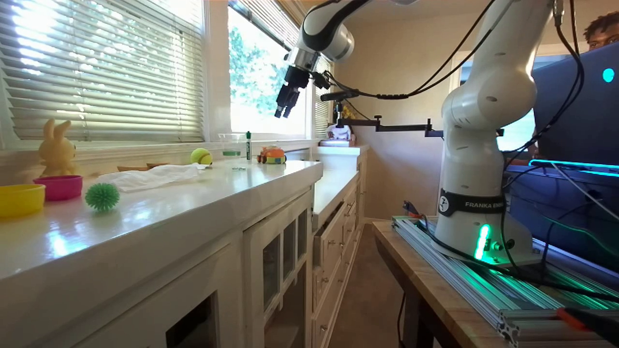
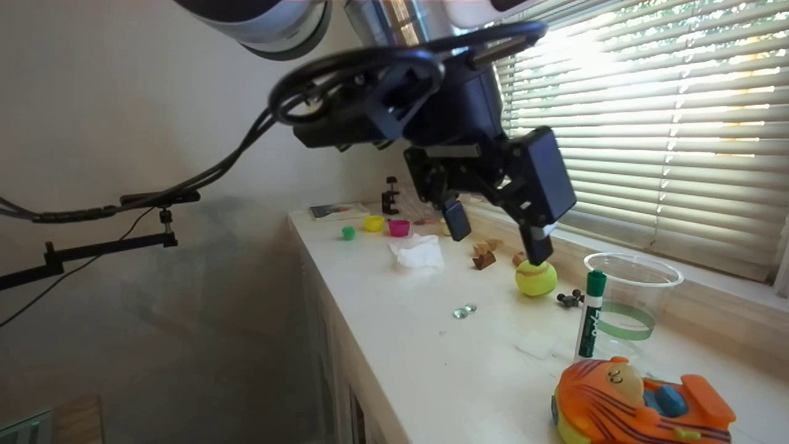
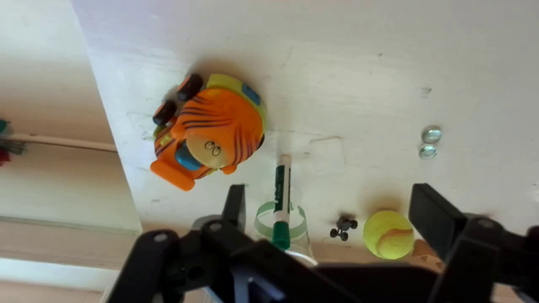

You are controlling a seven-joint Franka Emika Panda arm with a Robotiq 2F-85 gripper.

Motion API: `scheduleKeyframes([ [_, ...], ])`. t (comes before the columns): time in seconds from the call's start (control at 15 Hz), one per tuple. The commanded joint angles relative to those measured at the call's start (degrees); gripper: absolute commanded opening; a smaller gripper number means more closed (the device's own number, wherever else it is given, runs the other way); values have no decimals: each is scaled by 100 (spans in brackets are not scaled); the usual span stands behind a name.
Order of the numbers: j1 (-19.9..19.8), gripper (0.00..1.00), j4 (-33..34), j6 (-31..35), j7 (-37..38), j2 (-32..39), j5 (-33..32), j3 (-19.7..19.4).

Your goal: Put the tennis ball into the clear cup

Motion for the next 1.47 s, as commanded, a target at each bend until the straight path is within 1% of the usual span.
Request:
scheduleKeyframes([
  [0.0, 77, 100, 628, 190, -222, 580, 166, -23],
  [0.2, 184, 100, 1003, 214, -363, 919, 387, 39],
  [0.47, 275, 100, 1332, 137, -621, 1242, 727, 217],
  [0.53, 274, 100, 1409, 138, -624, 1359, 782, 284],
  [0.6, 223, 100, 1503, 62, -428, 1461, 681, 357],
  [0.67, 149, 100, 1190, 161, -366, 1185, 501, 398],
  [0.8, 130, 100, 1223, 160, -358, 1271, 497, 456],
  [1.27, 105, 100, 1223, 158, -350, 1263, 488, 453],
  [1.4, 111, 100, 1214, 128, -488, 1240, 660, 437],
])
